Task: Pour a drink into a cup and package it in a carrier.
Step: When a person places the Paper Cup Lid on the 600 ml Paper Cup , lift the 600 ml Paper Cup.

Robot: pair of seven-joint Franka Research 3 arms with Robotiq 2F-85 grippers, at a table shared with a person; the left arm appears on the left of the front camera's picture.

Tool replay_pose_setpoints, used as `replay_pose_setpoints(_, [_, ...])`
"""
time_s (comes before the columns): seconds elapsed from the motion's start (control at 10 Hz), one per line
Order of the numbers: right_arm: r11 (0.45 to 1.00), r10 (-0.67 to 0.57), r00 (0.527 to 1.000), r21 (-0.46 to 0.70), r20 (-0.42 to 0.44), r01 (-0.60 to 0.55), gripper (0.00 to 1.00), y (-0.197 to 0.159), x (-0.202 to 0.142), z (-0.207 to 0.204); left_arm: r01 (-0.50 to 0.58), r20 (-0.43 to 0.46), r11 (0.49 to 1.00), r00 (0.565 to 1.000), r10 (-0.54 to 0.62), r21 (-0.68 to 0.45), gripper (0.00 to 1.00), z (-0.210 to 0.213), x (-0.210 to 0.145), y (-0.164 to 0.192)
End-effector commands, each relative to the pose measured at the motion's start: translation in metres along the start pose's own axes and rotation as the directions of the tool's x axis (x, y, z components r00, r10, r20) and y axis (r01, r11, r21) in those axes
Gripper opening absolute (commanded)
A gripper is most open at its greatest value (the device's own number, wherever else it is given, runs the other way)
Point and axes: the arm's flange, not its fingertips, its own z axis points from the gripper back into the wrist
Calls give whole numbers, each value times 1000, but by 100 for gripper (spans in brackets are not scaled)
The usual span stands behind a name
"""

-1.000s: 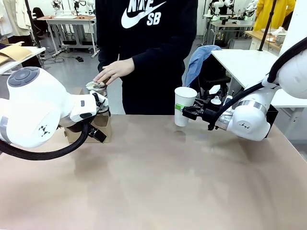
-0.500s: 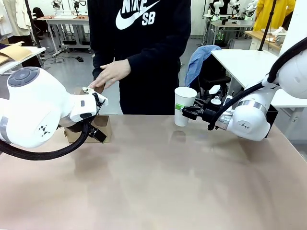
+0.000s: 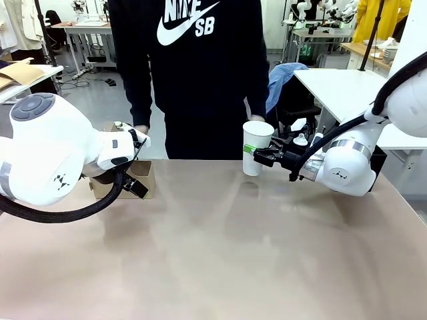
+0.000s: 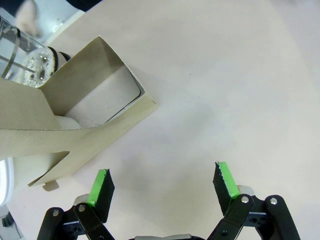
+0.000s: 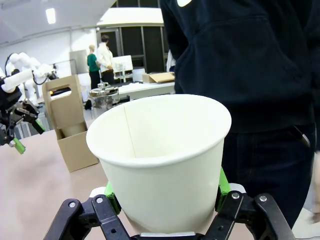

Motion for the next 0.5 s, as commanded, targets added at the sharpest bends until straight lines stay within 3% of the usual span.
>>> replay_pose_setpoints(0.0, [1000,-2,1000,-6,9,2,81,1,3,-2,-2,1,1000,1000,2,-2,100,0,0,0])
replay_pose_setpoints(0.4, [1000,-2,1000,-6,9,2,81,1,3,-2,-2,1,1000,1000,2,-2,100,0,0,0])
